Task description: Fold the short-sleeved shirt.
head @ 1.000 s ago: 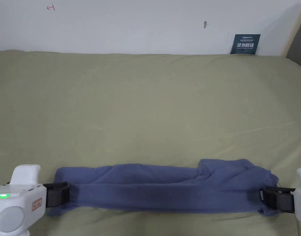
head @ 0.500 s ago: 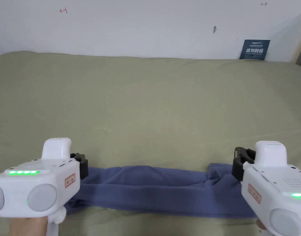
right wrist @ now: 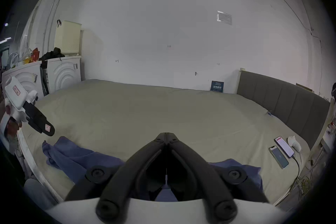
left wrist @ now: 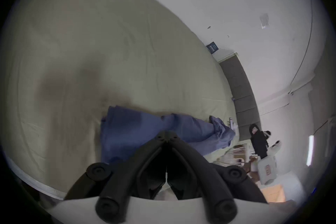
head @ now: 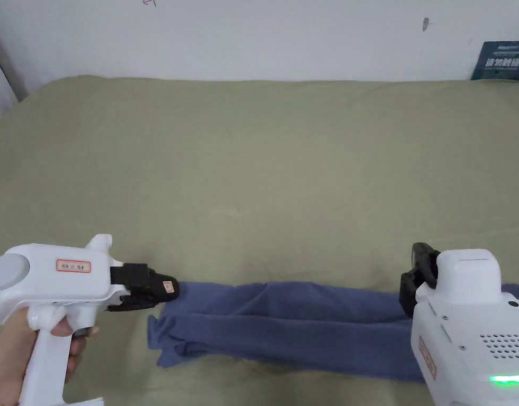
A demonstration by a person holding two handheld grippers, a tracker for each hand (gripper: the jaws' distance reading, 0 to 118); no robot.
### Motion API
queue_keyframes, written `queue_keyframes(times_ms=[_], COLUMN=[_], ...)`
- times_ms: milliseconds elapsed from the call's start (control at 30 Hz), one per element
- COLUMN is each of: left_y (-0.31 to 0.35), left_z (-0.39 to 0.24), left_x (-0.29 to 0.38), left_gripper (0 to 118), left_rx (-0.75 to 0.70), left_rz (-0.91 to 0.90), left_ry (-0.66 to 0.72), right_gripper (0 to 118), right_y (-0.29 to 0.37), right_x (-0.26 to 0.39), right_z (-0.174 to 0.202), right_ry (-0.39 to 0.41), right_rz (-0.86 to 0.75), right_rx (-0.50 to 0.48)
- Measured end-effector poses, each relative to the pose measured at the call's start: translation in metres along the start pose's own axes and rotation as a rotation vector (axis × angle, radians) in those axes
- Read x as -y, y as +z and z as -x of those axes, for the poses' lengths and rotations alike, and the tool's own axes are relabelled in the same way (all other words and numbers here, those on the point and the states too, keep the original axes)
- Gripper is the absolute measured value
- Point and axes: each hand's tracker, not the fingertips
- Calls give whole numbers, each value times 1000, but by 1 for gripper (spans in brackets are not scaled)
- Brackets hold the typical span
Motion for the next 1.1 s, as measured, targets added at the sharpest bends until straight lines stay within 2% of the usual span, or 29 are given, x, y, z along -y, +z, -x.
queue_keyframes(times_ms=[233, 267, 300, 333, 367, 500, 567, 667, 733, 800, 833, 867, 900, 933, 1000, 1100], left_y=[5, 3, 1, -3, -11, -29, -39, -48, -52, -65, -69, -72, -71, -70, -70, -55], left_z=[31, 34, 43, 52, 52, 67, 62, 54, 41, 34, 29, 23, 19, 17, 17, 8], left_x=[-2, 0, -3, -7, -6, -10, -3, -3, 6, 11, 14, 15, 14, 13, 11, 14], left_gripper=[0, 11, 41, 84, 118, 118, 118, 117, 114, 108, 101, 83, 49, 10, 10, 10], left_rx=[16, 14, 21, 25, 32, 64, 143, 122, 204, 200, 185, 167, 141, 118, 4, 4], left_rz=[11, 12, 16, 20, 52, 72, 87, 95, 144, 176, 186, 191, 181, 188, 184, 154], left_ry=[44, 44, 47, 52, 66, 89, 106, 97, 111, 118, 100, 82, 88, 93, 65, 73], right_gripper=[0, 0, 0, 0, 0, 0, 0, 0, 0, 0, 0, 0, 0, 0, 0, 0], right_y=[-9, -8, -9, -9, -9, -8, -8, -6, -6, -5, -5, -3, -2, 0, 5, 11], right_x=[5, 6, 7, 8, 9, 11, 13, 14, 15, 15, 15, 15, 15, 14, 13, 10], right_z=[-1, -1, -2, -3, -4, -10, -13, -19, -21, -23, -23, -24, -24, -25, -26, -30], right_ry=[-18, -14, -9, -8, -7, -6, -12, -24, -31, -47, -52, -55, -58, -57, -51, -53], right_rz=[38, 42, 47, 49, 53, 69, 77, 84, 85, 92, 94, 96, 96, 95, 90, 79], right_rx=[1, 0, 3, 5, 7, 14, 18, 27, 33, 31, 32, 32, 30, 29, 26, 23])
